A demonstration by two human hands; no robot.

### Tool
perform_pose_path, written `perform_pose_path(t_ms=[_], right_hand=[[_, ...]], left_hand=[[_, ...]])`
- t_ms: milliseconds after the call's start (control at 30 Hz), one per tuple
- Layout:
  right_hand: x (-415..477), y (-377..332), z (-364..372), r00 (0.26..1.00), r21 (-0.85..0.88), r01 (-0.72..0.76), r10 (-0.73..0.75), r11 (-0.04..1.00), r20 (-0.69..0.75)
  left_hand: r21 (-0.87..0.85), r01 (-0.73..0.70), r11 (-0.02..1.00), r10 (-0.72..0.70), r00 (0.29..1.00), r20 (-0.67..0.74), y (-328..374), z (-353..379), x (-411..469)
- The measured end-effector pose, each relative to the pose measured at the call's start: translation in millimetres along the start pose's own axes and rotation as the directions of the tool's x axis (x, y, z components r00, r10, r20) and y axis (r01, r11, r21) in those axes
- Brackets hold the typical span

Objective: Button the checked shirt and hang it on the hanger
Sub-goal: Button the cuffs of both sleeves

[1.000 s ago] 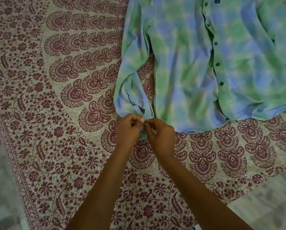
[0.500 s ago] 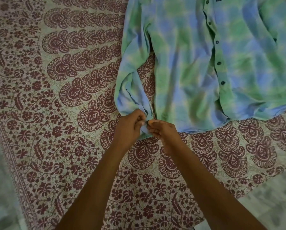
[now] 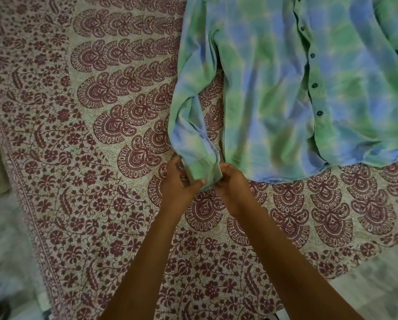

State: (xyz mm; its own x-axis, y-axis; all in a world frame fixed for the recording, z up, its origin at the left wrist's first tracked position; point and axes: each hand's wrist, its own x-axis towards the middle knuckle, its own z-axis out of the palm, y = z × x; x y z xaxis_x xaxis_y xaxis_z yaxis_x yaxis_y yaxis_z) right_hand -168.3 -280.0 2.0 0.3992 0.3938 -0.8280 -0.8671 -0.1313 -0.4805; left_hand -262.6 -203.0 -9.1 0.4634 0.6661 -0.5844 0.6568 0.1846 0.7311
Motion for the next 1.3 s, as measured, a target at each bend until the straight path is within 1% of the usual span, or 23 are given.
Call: perform_pose_path(t_ms=[33, 100, 167, 200, 267, 333, 367, 433, 467, 533, 600, 633, 700, 733, 767, 800, 867, 933, 967, 1033, 1100, 1233, 1300], right_hand=[[-3, 1, 2, 0.999, 0.046, -0.039, 0.038, 0.998, 0.023], [-8, 2, 9, 0.994, 0.045, -0.095, 0.093, 0.994, 0.050], [-9, 2, 16, 0.998, -0.069, -0.064, 0.063, 0.996, -0.015], [-10, 2, 18, 0.998, -0.120, -0.018, 0.010, 0.993, -0.059], [-10, 2, 24, 0.995, -0.197, 0.081, -0.090, 0.977, -0.037], [-12, 6, 31, 0.992, -0.233, 0.099, -0.078, 0.967, 0.099], [-11, 7, 34, 0.989, -0.256, 0.073, -0.038, 0.964, 0.140], [-8, 12, 38, 0.987, -0.290, 0.047, 0.000, 0.956, 0.159], [-6, 12, 37, 0.988, -0.281, 0.051, -0.008, 0.958, 0.152], [-2, 16, 34, 0.991, -0.235, 0.043, -0.011, 0.971, 0.136], [-1, 18, 32, 0.986, -0.171, 0.019, 0.010, 0.985, 0.166], [-1, 21, 31, 0.978, -0.131, -0.004, 0.031, 0.991, 0.208], [-2, 26, 31, 0.952, -0.042, -0.057, 0.066, 0.998, 0.298], [-3, 26, 31, 0.937, 0.011, -0.084, 0.076, 0.996, 0.341], [-2, 26, 32, 0.924, 0.057, -0.100, 0.071, 0.993, 0.375], [-2, 26, 33, 0.915, 0.095, -0.102, 0.056, 0.990, 0.399], [-2, 27, 36, 0.941, 0.071, -0.031, 0.006, 0.997, 0.339], [0, 31, 39, 0.984, -0.147, 0.133, -0.113, 0.980, 0.139], [3, 35, 38, 0.979, -0.290, 0.206, -0.200, 0.935, 0.049], [11, 42, 38, 0.948, -0.486, 0.266, -0.318, 0.833, -0.025], [19, 48, 40, 0.942, -0.570, 0.256, -0.333, 0.781, -0.032], [27, 49, 40, 0.945, -0.646, 0.252, -0.328, 0.721, 0.002], [26, 46, 38, 0.939, -0.683, 0.275, -0.343, 0.676, 0.038]], left_hand=[[0.023, -0.026, 0.999, 0.026, 1.000, -0.002, 3, 0, -2], [0.111, -0.108, 0.988, 0.121, 0.985, -0.120, 12, -4, -7], [0.322, -0.186, 0.928, 0.271, 0.932, -0.242, 21, -14, -12], [0.447, -0.219, 0.868, 0.352, 0.904, -0.241, 24, -19, -14], [0.635, -0.299, 0.713, 0.442, 0.894, -0.076, 28, -31, -19], [0.682, -0.391, 0.618, 0.356, 0.913, 0.201, 31, -38, -23], [0.647, -0.405, 0.646, 0.248, 0.913, 0.324, 31, -41, -23], [0.489, -0.362, 0.794, 0.111, 0.877, 0.468, 31, -49, -22], [0.388, -0.323, 0.863, 0.130, 0.885, 0.448, 31, -52, -21], [0.236, -0.243, 0.941, 0.201, 0.961, 0.191, 25, -61, -16], [0.296, -0.179, 0.938, 0.211, 0.974, -0.079, 17, -67, -8], [0.273, -0.113, 0.955, 0.144, 0.985, -0.098, 13, -70, -4], [0.033, 0.099, 0.995, -0.101, 0.992, 0.075, 10, -72, -3], [-0.113, 0.205, 0.972, -0.182, 0.966, 0.181, 9, -73, -4], [-0.228, 0.251, 0.941, -0.197, 0.952, 0.234, 9, -76, -4], [-0.304, 0.235, 0.923, -0.173, 0.960, 0.219, 9, -77, -5], [-0.393, 0.130, 0.910, -0.125, 0.991, 0.039, 12, -80, -6], [-0.322, 0.036, 0.946, -0.103, 0.976, -0.191, 10, -82, -3], [-0.216, 0.030, 0.976, -0.091, 0.957, -0.277, 8, -83, -1], [0.028, 0.069, 0.997, -0.053, 0.924, -0.378, -1, -83, 2], [0.145, 0.134, 0.980, -0.066, 0.914, -0.400, -10, -83, 3], [0.198, 0.203, 0.959, -0.101, 0.898, -0.429, -26, -86, 11], [0.309, 0.246, 0.919, -0.081, 0.884, -0.461, -29, -85, 15]])
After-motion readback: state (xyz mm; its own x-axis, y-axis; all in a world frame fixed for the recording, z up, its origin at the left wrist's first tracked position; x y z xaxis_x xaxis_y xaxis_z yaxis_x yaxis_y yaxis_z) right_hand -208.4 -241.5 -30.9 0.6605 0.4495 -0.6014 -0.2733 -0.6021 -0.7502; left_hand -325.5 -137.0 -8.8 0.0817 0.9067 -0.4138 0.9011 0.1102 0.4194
